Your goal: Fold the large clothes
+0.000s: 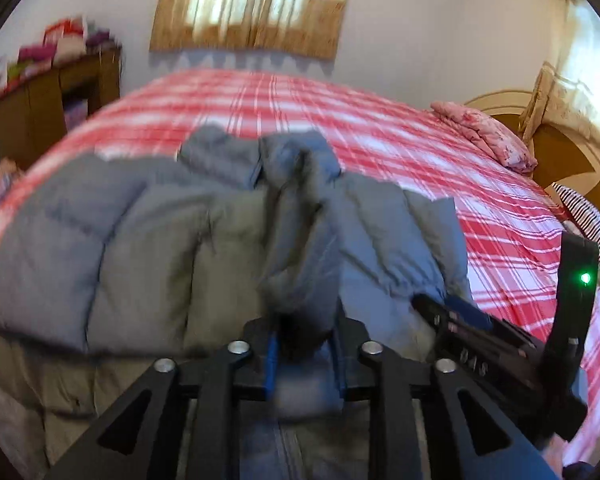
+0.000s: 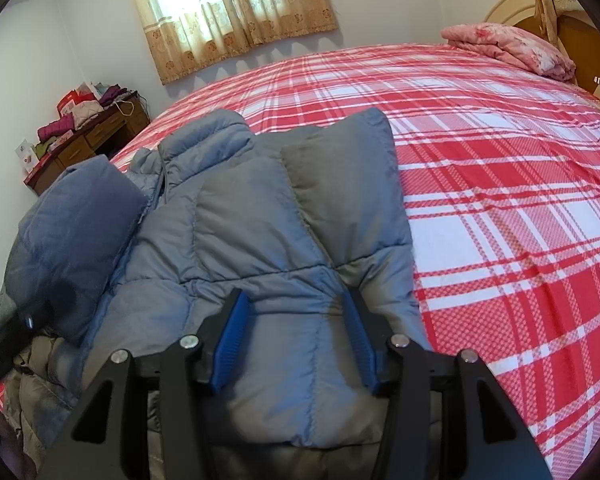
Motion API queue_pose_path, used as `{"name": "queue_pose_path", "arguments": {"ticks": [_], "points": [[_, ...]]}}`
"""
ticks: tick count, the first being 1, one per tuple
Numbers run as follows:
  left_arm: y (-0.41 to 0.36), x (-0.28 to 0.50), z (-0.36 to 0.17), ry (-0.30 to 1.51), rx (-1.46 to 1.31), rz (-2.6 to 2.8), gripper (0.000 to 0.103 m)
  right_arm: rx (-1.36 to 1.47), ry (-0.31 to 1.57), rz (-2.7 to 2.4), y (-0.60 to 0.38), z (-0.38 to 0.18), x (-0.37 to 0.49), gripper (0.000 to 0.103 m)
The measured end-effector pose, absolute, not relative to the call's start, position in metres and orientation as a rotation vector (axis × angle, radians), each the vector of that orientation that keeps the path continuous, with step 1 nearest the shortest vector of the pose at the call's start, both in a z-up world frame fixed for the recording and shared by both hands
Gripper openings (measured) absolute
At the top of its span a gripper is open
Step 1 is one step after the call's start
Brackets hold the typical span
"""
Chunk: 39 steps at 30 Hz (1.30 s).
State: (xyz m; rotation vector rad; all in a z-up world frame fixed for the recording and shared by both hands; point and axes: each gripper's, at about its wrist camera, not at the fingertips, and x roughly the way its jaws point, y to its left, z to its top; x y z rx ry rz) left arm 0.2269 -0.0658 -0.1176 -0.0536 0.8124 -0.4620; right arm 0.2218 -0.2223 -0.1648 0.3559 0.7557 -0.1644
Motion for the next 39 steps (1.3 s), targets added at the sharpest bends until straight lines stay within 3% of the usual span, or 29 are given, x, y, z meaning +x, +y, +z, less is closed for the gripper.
{"name": "queue_pose_path", "arguments": {"ticks": [3,5,7,8,9,13,16,21,25,27,28,29,35,39], "points": [[-0.058,0.214,-0.116,0.841,-0.053,-0.438,0.028,0.353,0.76,-0.153,-0.221,-0.165,0.223,0.058],[-0.047,0.195,-0.109,0.827,-0.037,-0.427,0.029,0.336,0.776,-0.14,-0.218,-0.165,0.225,0.068],[-0.037,0.178,-0.107,0.812,-0.03,-0.411,0.037,0.319,0.794,-0.112,-0.215,-0.162,0.228,0.078],[-0.029,0.168,-0.106,0.807,-0.03,-0.392,0.049,0.317,0.801,-0.108,-0.214,-0.16,0.229,0.079],[-0.024,0.163,-0.106,0.808,-0.029,-0.379,0.053,0.314,0.806,-0.115,-0.215,-0.156,0.227,0.079],[0.016,0.138,-0.102,0.766,-0.081,-0.335,0.053,0.407,0.671,-0.079,-0.225,-0.106,0.187,0.081],[0.042,0.137,-0.103,0.747,-0.072,-0.257,0.053,0.455,0.585,-0.039,-0.225,-0.079,0.172,0.103],[0.085,0.142,-0.097,0.723,-0.086,-0.114,0.053,0.447,0.687,-0.004,-0.195,-0.094,0.215,0.103],[0.114,0.15,-0.087,0.701,-0.084,-0.039,0.053,0.365,0.817,-0.02,-0.159,-0.128,0.252,0.089],[0.128,0.155,-0.08,0.685,-0.082,-0.001,0.053,0.327,0.873,-0.021,-0.15,-0.139,0.263,0.055],[0.136,0.159,-0.075,0.681,-0.094,0.012,0.053,0.324,0.884,-0.005,-0.148,-0.14,0.265,0.031],[0.143,0.164,-0.071,0.677,-0.112,0.02,0.053,0.319,0.868,-0.003,-0.148,-0.135,0.262,0.026],[0.146,0.206,-0.055,0.651,-0.103,0.013,0.053,0.213,0.748,-0.049,-0.161,-0.096,0.235,0.023],[0.124,0.246,-0.063,0.705,-0.11,-0.009,0.053,0.194,0.805,-0.079,-0.173,-0.114,0.237,0.023]]}}
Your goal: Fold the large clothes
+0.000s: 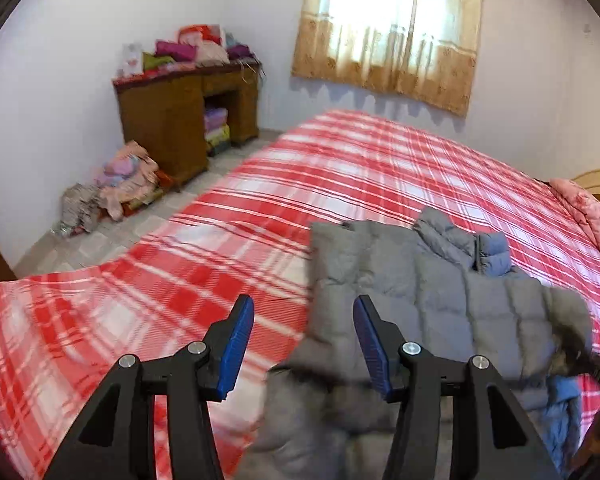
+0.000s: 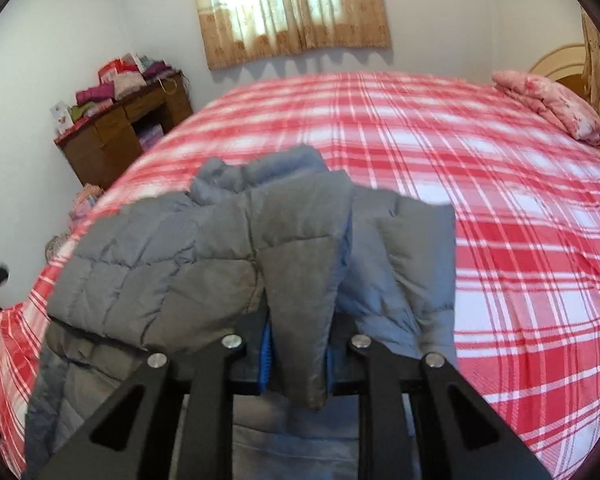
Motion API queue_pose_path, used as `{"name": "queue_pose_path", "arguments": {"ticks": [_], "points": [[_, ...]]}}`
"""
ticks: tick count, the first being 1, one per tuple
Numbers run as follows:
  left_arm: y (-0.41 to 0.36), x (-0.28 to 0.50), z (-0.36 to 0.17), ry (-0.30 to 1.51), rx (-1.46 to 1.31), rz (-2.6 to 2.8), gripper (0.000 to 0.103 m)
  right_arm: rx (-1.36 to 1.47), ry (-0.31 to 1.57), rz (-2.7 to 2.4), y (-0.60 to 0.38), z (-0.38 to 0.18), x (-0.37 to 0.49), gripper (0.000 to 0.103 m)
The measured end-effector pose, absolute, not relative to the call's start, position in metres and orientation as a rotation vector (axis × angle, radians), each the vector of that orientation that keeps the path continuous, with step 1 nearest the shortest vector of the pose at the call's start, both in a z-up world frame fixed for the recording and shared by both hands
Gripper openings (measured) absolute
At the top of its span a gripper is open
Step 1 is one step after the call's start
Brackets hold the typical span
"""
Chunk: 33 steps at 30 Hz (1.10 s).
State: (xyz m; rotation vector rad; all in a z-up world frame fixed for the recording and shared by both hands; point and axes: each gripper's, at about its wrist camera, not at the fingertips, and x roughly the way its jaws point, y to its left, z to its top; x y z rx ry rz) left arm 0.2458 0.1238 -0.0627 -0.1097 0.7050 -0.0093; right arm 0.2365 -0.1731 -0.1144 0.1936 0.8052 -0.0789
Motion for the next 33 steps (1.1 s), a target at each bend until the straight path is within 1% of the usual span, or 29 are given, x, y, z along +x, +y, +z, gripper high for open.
{"name": "queue_pose_path", "arguments": {"ticks": [4,7,10,12,14,16,19,22,24,26,27,29,30,31,33], "points": [[0.091,0.278,-0.074,0.719,-0.053,0.005,0.053,0.213,0.849,-0.089,-0.18,-0.138,0.232,0.023],[0.073,0.301,-0.093,0.759,-0.012,0.048,0.053,0.213,0.844,-0.08,-0.182,-0.139,0.227,0.023],[0.068,0.312,-0.123,0.81,0.046,0.127,0.053,0.204,0.853,-0.078,-0.182,-0.143,0.226,0.026],[0.072,0.316,-0.142,0.851,0.04,0.135,0.053,0.215,0.86,-0.058,-0.183,-0.147,0.224,0.034],[0.077,0.316,-0.157,0.852,0.045,0.136,0.053,0.206,0.861,-0.047,-0.184,-0.147,0.216,0.055],[0.08,0.314,-0.163,0.839,0.031,0.127,0.054,0.2,0.853,-0.046,-0.185,-0.142,0.208,0.06],[0.082,0.311,-0.161,0.835,0.019,0.114,0.055,0.205,0.835,-0.089,-0.195,-0.127,0.195,0.06],[0.084,0.303,-0.149,0.83,0.02,0.098,0.055,0.228,0.756,-0.133,-0.205,-0.096,0.184,0.061],[0.083,0.299,-0.135,0.823,0.03,0.085,0.055,0.233,0.699,-0.124,-0.203,-0.072,0.191,0.061],[0.079,0.299,-0.117,0.795,0.045,0.071,0.055,0.217,0.687,-0.104,-0.193,-0.059,0.214,0.06],[0.076,0.301,-0.109,0.786,0.045,0.069,0.055,0.216,0.7,-0.08,-0.185,-0.058,0.232,0.058],[0.07,0.309,-0.097,0.776,0.041,0.068,0.055,0.237,0.756,-0.045,-0.174,-0.07,0.265,0.038],[0.063,0.316,-0.092,0.774,0.06,0.07,0.055,0.243,0.785,-0.053,-0.17,-0.08,0.281,0.034],[0.057,0.321,-0.089,0.769,0.075,0.067,0.055,0.244,0.795,-0.067,-0.169,-0.087,0.288,0.03],[0.043,0.333,-0.089,0.757,0.099,0.066,0.055,0.235,0.805,-0.092,-0.167,-0.104,0.298,0.03]]}}
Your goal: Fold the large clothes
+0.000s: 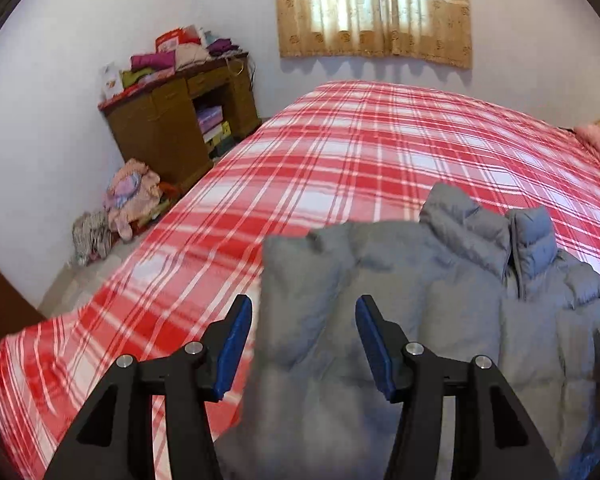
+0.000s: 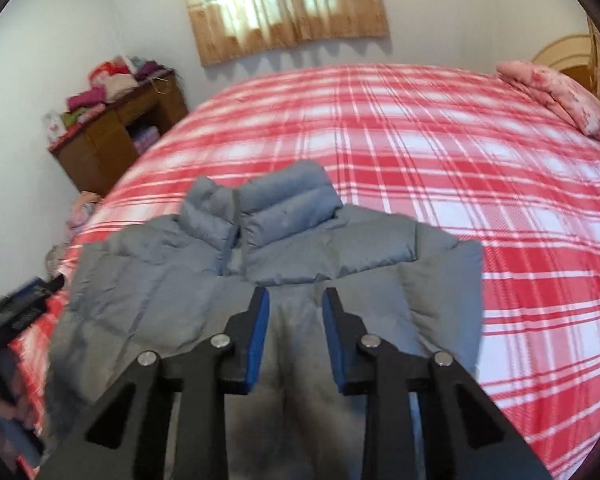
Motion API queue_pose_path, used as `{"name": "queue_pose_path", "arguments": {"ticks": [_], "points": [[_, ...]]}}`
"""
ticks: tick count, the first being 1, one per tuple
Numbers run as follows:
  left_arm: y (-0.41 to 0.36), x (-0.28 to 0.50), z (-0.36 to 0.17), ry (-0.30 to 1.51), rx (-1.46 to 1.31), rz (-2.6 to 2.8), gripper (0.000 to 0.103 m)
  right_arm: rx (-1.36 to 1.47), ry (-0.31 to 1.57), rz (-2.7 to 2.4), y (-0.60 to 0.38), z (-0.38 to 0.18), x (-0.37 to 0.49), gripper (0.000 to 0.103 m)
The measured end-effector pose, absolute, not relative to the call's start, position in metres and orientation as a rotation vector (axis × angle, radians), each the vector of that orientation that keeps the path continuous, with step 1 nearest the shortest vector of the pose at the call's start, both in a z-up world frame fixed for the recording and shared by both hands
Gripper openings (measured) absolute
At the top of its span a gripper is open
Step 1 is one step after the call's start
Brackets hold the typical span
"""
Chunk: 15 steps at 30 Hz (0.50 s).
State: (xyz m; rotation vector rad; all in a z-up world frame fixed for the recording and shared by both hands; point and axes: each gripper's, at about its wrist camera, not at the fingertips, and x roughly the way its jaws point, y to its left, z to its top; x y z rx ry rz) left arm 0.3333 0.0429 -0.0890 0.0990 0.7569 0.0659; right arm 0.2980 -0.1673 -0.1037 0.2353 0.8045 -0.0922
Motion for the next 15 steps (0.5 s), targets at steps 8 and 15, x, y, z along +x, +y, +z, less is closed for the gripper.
{"name": "queue_pose_path", "arguments": {"ticks": [8,15], "points": [[0.032,0.361,-0.142,0.812,0.096,0.073,0.055,0.165,0.843,-0.095,-0.168,-0.153,0.289,0.029],[0.013,0.359,-0.171,0.779,0.231,0.115,0.055,0.239,0.847,-0.071,-0.179,-0.159,0.289,0.027]]}}
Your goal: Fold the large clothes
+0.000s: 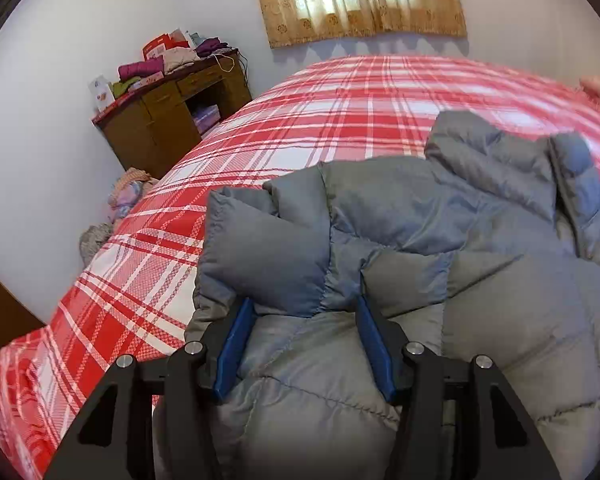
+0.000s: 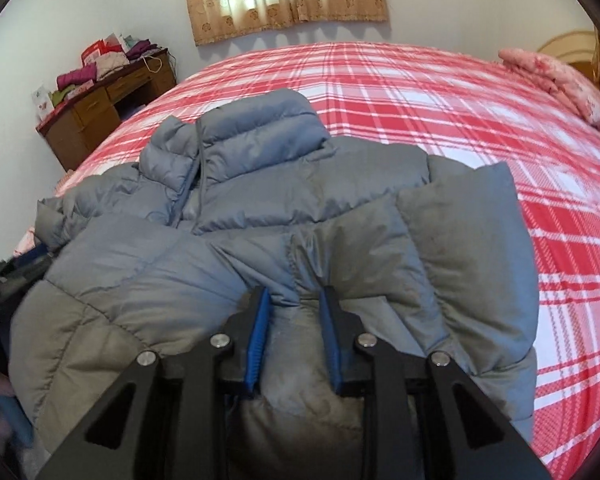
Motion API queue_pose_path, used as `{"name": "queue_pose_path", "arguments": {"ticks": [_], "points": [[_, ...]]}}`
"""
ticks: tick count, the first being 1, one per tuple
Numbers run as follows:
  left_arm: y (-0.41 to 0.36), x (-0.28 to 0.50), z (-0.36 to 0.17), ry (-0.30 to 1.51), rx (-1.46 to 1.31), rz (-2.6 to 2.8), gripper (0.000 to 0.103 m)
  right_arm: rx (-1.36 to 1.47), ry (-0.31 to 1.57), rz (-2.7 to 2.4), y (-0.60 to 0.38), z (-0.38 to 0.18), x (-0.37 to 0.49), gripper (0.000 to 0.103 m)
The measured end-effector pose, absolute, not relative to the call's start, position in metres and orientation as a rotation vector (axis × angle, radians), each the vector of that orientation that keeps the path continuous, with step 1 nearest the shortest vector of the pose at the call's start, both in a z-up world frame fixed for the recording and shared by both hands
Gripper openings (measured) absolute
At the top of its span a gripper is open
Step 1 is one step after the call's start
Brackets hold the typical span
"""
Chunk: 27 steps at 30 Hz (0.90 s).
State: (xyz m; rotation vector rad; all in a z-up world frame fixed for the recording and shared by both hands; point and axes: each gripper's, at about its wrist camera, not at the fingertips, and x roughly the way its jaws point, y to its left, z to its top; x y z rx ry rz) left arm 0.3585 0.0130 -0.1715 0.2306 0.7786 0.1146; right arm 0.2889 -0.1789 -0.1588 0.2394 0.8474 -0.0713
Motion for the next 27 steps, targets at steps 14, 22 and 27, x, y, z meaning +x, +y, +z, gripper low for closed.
{"name": "queue_pose_path", "arguments": {"ticks": [14,22,27], "points": [[0.016,0.357,-0.173,0.767,0.215,0.123,0.059,0.527,0.879,-0.119,-0.189,-0.075,0.401,0.072],[0.018,0.357,-0.173,0.757,0.19,0.125,0.059,0.654,1.04,-0.212,-0.197,-0.117,0.487,0.076],[0.021,0.356,-0.173,0.757,0.172,0.122,0.06,0.547,1.116,-0.196,-0.188,-0.127,0.485,0.064]]}}
